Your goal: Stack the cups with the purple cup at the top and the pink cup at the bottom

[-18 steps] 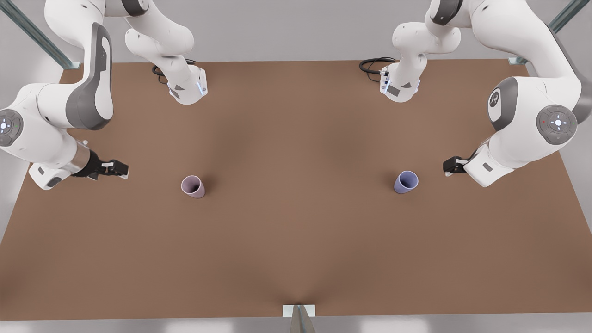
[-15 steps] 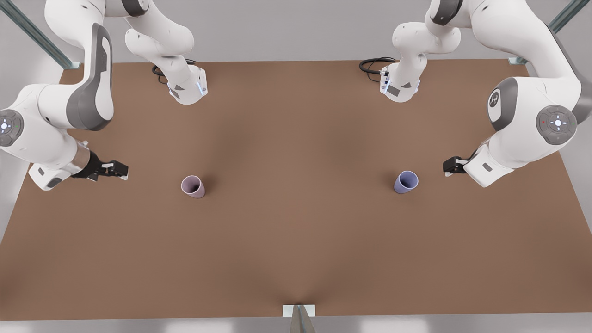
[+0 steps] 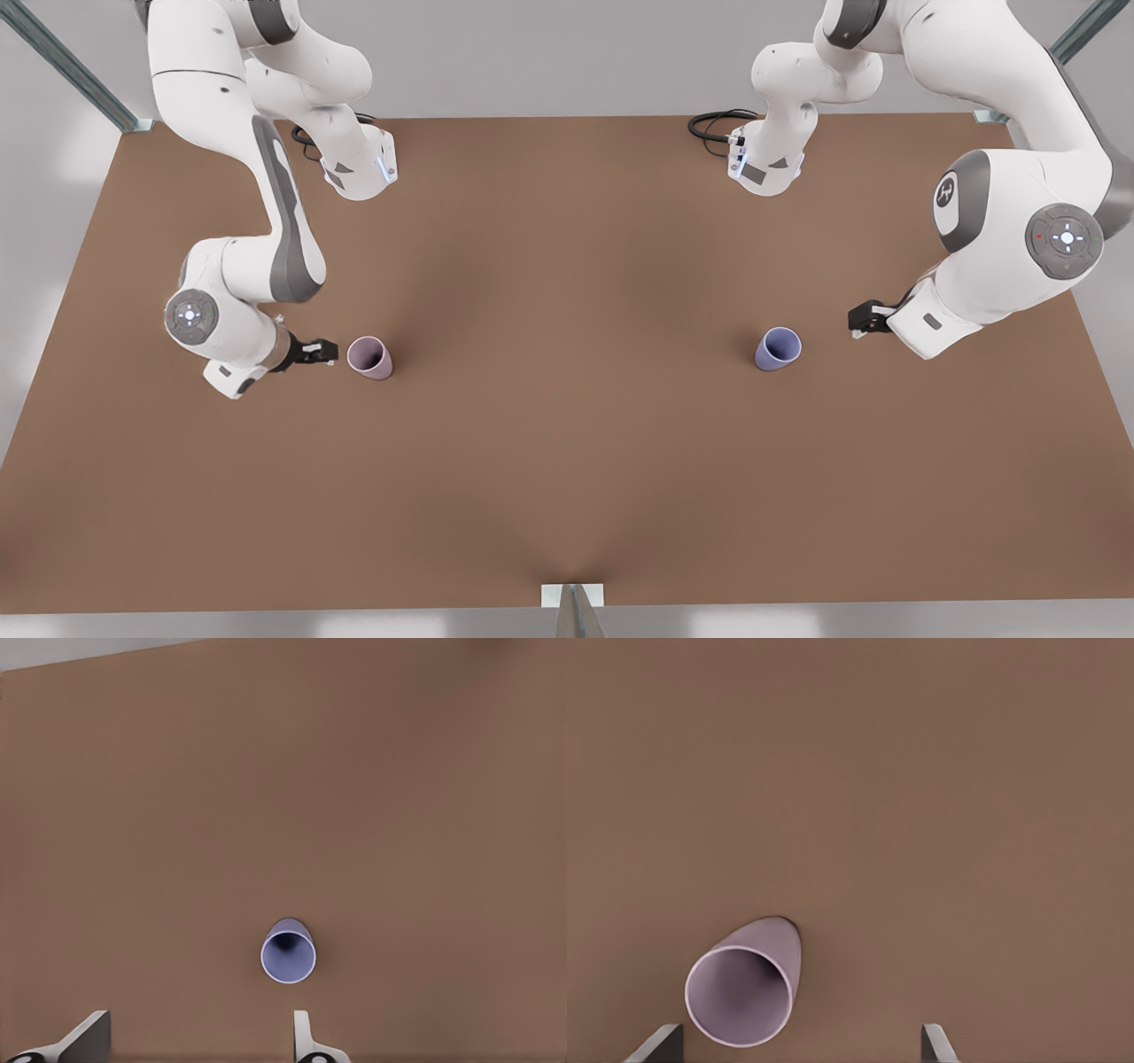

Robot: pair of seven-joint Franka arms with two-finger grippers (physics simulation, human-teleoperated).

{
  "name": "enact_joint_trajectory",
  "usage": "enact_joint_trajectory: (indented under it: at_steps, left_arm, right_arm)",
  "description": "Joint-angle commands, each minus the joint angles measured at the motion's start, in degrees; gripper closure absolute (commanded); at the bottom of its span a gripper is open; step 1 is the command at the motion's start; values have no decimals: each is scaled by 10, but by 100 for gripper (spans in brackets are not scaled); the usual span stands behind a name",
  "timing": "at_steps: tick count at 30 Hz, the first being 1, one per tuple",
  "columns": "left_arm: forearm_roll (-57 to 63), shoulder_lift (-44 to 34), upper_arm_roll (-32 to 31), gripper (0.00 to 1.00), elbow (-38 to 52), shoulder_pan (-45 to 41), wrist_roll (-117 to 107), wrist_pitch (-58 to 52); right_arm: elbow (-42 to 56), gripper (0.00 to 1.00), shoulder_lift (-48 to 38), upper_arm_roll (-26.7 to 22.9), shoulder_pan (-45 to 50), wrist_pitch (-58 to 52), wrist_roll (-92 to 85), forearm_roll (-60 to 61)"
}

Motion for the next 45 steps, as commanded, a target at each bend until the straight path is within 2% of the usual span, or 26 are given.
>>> enact_joint_trajectory:
  at_steps: [1, 18, 19, 23, 25, 27, 31, 32, 33, 42, 45]
  left_arm:
    - [0, -1, 0, 0, -1, 0, 1, -1]
    - [0, 3, 1, 0, -3, 1, 2, 0]
    - [0, 3, 1, 0, -3, 1, 2, 0]
    - [0, 5, 1, 0, -3, 1, 2, 0]
    - [0, 5, 1, 0, -3, 1, 2, 0]
    - [0, 5, 1, 0, -3, 1, 2, 0]
    - [0, 6, 1, 0, -3, 1, 2, 0]
    - [0, 5, 1, 0, -3, 1, 2, 0]
    - [0, 5, 1, 0, -3, 1, 2, -1]
    - [0, 4, 1, 0, -3, 1, 2, -2]
    - [0, 4, 1, 0, -3, 1, 2, -2]
  right_arm:
    - [-22, 0, 2, 0, 2, 86, -8, 1]
    - [-180, 1, 22, 3, 21, 263, -24, 1]
    - [-180, 8, 24, 8, 25, 263, -24, 2]
    - [-180, 22, 38, 10, 24, 269, -24, 2]
    - [-180, 23, 44, 10, 25, 272, -24, 2]
    - [-179, 31, 50, 15, 25, 272, -24, 3]
    - [-176, 58, 50, 18, 25, 270, -24, 3]
    - [-175, 70, 51, 19, 25, 269, -40, 3]
    - [-175, 78, 53, 19, 24, 269, -41, 3]
    - [-144, 79, 12, 34, 26, 226, -38, 29]
    - [-96, 79, 4, 90, 46, 202, 52, 64]
